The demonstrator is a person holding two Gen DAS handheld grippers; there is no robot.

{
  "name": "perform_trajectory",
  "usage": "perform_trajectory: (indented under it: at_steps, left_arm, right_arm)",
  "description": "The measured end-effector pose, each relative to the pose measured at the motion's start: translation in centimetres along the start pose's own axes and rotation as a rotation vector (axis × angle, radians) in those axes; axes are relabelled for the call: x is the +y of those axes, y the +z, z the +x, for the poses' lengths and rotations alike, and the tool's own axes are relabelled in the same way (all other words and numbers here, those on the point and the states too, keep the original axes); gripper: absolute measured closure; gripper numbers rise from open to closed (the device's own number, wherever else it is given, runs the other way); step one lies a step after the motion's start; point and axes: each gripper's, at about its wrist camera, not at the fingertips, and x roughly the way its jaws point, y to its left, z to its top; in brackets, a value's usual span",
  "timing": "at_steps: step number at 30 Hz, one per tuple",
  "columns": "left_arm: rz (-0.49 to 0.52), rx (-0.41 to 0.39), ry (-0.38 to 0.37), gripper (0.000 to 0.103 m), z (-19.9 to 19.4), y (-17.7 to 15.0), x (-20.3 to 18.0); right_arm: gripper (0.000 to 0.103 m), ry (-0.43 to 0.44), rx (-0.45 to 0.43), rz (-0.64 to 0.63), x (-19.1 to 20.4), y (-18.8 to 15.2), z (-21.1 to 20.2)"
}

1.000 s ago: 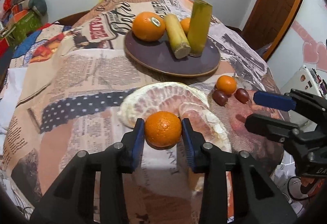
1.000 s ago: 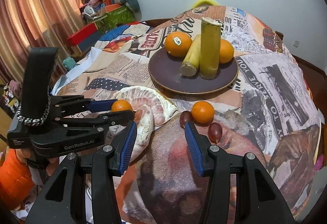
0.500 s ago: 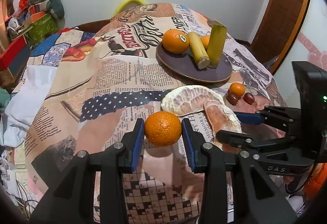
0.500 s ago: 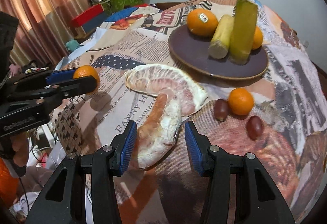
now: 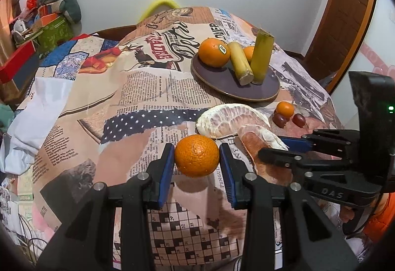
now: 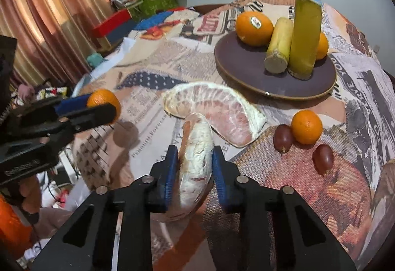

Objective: Organize fruits
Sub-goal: 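Carry the mandarin onto the plate with the left tool while the right tool carries the pomelo there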

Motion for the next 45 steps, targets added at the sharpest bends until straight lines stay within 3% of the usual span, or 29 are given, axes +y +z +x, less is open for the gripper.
perform_trajectory:
  at_steps: [9,32,45]
  left_arm:
    - [0.011,-0.013,0.0,0.067,-0.1,0.9,-0.9]
    - [0.039,-0.074,-0.045,0.067,2.2,6.5,-4.6]
    - [0.054,-0.065,-0.031,0.067,6.5,9.4,-4.7]
  right_arm:
    - [0.083,-0.011,-0.077,-0.046,0.8,0.2,-2.4]
    - [0.083,-0.112,-0.26,0.069,-6.9,3.0,-8.3]
    - [0.083,-0.14,-0.286,0.092,-10.3,5.2,-7.5]
